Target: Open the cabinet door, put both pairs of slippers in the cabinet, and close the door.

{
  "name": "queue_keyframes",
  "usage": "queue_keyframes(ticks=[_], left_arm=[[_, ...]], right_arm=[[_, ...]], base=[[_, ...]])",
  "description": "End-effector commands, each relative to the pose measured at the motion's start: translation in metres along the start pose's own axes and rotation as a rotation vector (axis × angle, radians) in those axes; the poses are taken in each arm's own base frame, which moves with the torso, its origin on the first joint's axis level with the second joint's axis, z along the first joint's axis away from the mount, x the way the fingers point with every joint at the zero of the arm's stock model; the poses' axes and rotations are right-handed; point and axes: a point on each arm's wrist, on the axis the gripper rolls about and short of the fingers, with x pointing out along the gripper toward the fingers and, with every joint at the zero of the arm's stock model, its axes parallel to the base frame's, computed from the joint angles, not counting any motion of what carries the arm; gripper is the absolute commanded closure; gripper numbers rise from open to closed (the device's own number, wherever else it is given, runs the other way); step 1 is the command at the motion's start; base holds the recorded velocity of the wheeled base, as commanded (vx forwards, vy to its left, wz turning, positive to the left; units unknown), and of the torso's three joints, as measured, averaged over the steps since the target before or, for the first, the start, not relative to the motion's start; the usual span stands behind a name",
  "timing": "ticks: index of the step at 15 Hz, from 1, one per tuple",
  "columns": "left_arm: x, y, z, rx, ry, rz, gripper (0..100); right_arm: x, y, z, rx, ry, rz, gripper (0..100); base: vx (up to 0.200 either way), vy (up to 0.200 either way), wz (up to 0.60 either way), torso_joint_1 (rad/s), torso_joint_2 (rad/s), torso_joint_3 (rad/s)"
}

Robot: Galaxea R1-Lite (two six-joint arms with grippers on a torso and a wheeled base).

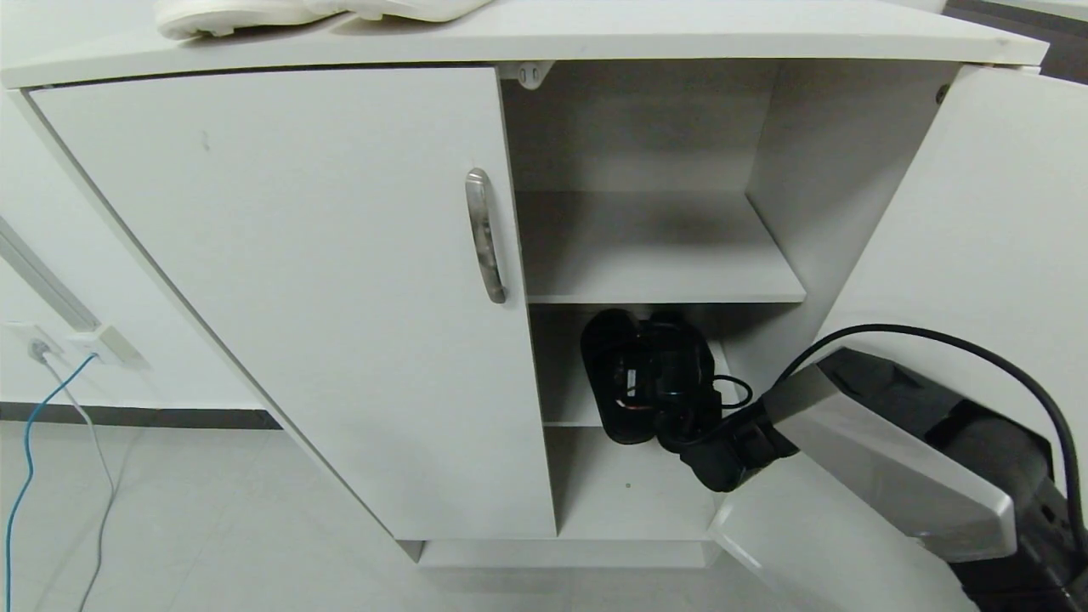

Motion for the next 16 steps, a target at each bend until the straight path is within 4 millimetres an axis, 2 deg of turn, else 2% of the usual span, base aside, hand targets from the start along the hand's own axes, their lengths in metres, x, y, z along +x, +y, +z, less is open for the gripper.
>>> queue_keyframes(ticks=[1,4,5,7,9,14,16], left_arm=[[0.0,0.0,0.0,0.0,0.001,0.0,100],[0.0,0.0,0.0,-0.001,0.001,0.0,100],[0.0,0.0,0.0,-0.001,0.001,0.0,100],[0.0,0.0,0.0,-0.001,0.001,0.0,100],[0.0,0.0,0.0,-0.003,0.001,0.0,100],[0.0,0.0,0.0,0.0,0.001,-0.006,100],[0.0,0.0,0.0,0.0,0.001,-0.007,100]], right_arm=[[-0.045,-0.005,0.033,0.022,-0.04,0.009,0],[-0.097,-0.011,0.037,-0.002,-0.007,0.063,0],[-0.119,-0.016,0.03,-0.024,0.025,0.089,0],[-0.146,-0.017,0.029,-0.016,0.03,0.131,0],[-0.151,-0.018,0.034,-0.011,0.021,0.139,0],[-0.155,-0.015,0.03,-0.023,0.031,0.155,0],[-0.158,-0.012,0.026,-0.033,0.039,0.165,0]], base=[[0.0,0.0,0.0,0.0,0.0,0.0],[0.0,0.0,0.0,0.0,0.0,0.0],[0.0,0.0,0.0,0.0,0.0,0.0],[0.0,0.0,0.0,0.0,0.0,0.0],[-0.2,0.0,0.0,0.0,0.0,0.005],[-0.2,0.0,0.0,0.003,0.0,0.001],[0.0,0.0,0.0,0.0,0.0,0.0]])
